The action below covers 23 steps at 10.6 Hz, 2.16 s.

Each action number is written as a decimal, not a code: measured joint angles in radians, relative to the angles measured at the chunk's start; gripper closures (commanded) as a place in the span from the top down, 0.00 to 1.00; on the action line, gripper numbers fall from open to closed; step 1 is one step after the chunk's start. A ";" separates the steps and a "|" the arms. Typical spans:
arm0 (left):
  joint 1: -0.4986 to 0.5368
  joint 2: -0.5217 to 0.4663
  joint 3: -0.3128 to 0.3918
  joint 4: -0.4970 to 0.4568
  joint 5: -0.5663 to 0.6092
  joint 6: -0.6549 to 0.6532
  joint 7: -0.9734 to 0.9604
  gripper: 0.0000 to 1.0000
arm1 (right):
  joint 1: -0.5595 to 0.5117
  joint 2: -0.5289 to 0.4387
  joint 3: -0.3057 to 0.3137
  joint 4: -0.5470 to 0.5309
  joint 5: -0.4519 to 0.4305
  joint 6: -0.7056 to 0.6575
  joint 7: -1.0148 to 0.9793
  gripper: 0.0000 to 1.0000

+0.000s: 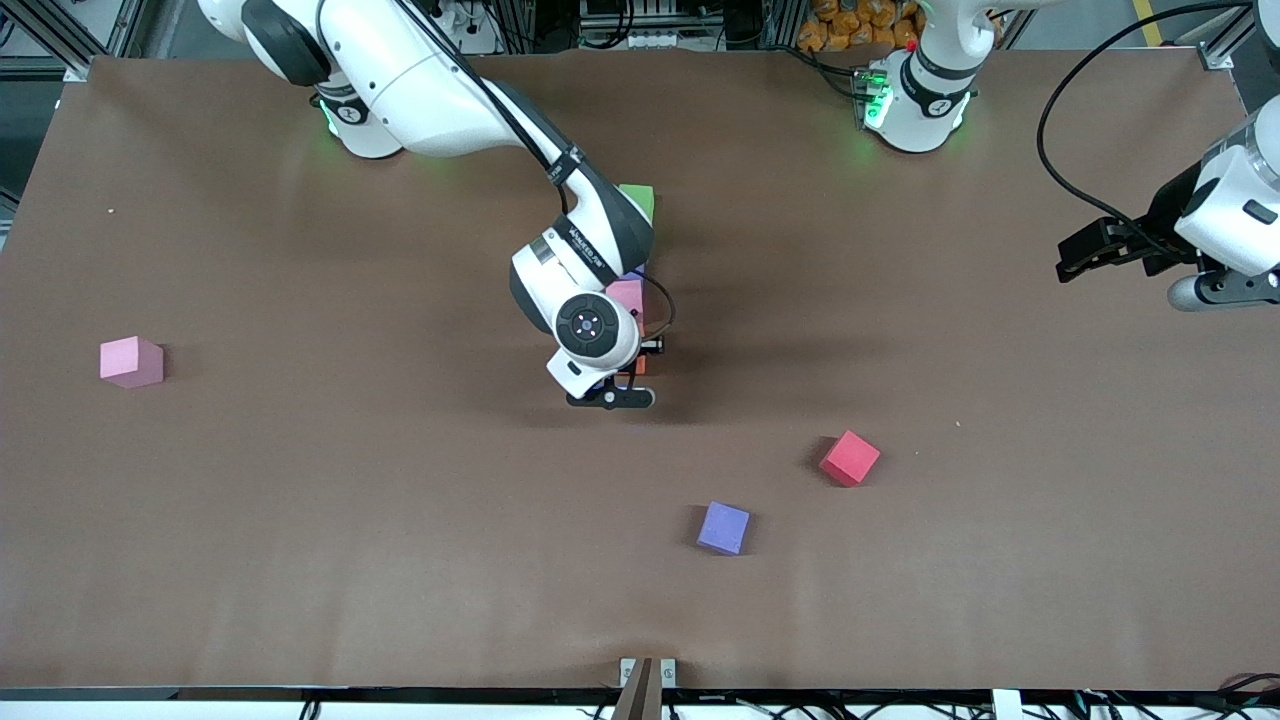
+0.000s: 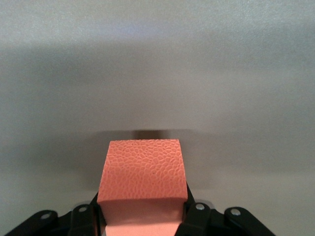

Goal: Arrange blocks into number 1
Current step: 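Lower the orange cube beside the lavender cube and open the right gripper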

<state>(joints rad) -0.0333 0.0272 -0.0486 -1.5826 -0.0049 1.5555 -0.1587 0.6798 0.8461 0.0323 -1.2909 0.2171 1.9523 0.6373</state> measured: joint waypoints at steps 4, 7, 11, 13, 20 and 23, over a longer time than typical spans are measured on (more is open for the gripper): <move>0.000 0.006 0.000 0.000 0.000 0.000 0.000 1.00 | 0.002 0.002 0.000 0.000 -0.007 -0.013 0.000 0.00; 0.000 0.009 0.000 0.000 0.000 0.003 0.000 1.00 | 0.010 0.006 0.000 0.000 -0.008 -0.025 0.000 0.00; 0.000 0.010 0.000 0.000 0.000 0.005 0.000 1.00 | 0.018 0.009 0.000 0.000 -0.014 -0.033 0.000 0.00; 0.000 0.011 0.000 0.000 0.000 0.006 0.000 1.00 | 0.018 0.009 0.000 0.000 -0.022 -0.036 0.000 0.00; 0.000 0.012 0.000 0.000 0.000 0.006 0.000 1.00 | 0.018 0.025 0.000 0.002 -0.024 -0.036 0.000 0.00; 0.000 0.012 0.000 0.000 0.000 0.007 0.000 1.00 | 0.015 0.025 -0.003 0.004 -0.024 -0.036 0.000 1.00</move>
<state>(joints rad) -0.0336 0.0393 -0.0489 -1.5826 -0.0049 1.5627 -0.1587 0.6947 0.8714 0.0292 -1.2870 0.1935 1.9165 0.6371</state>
